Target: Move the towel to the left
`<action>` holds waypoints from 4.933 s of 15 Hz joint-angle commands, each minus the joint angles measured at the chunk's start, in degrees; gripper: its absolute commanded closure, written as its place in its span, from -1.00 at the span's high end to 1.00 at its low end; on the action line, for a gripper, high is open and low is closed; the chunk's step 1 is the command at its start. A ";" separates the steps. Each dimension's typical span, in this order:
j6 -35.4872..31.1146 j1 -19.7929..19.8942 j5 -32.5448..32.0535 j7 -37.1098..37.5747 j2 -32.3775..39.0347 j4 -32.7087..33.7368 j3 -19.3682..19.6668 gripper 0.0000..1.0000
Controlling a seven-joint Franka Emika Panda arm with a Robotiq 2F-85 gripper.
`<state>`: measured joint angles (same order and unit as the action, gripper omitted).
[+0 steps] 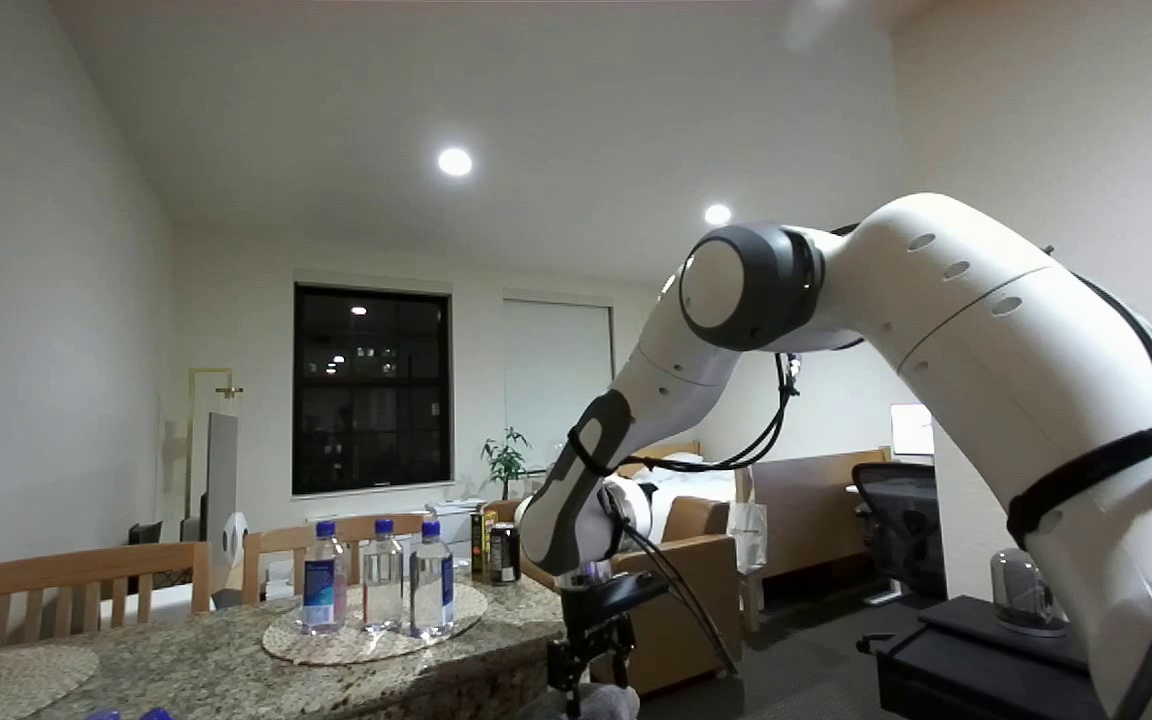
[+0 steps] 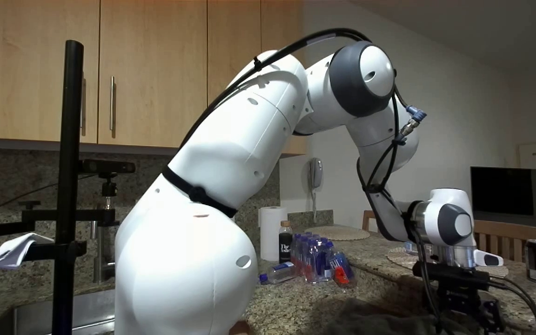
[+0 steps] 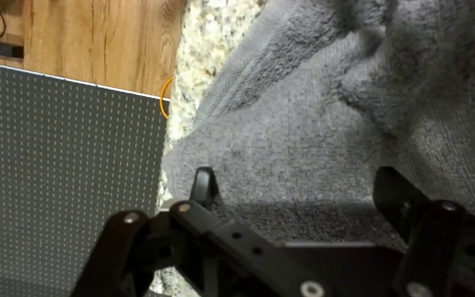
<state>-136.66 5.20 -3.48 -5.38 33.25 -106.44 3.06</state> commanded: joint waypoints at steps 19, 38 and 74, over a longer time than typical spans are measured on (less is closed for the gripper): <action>0.30 5.44 5.81 -11.02 5.35 3.27 -4.90 -0.57; 4.27 -0.78 5.25 3.65 -12.18 -7.42 -1.75 -0.85; 3.01 -48.35 -17.23 85.49 -8.72 -7.37 4.93 -0.83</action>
<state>-142.81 -46.44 -21.75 82.31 23.23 -117.50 14.53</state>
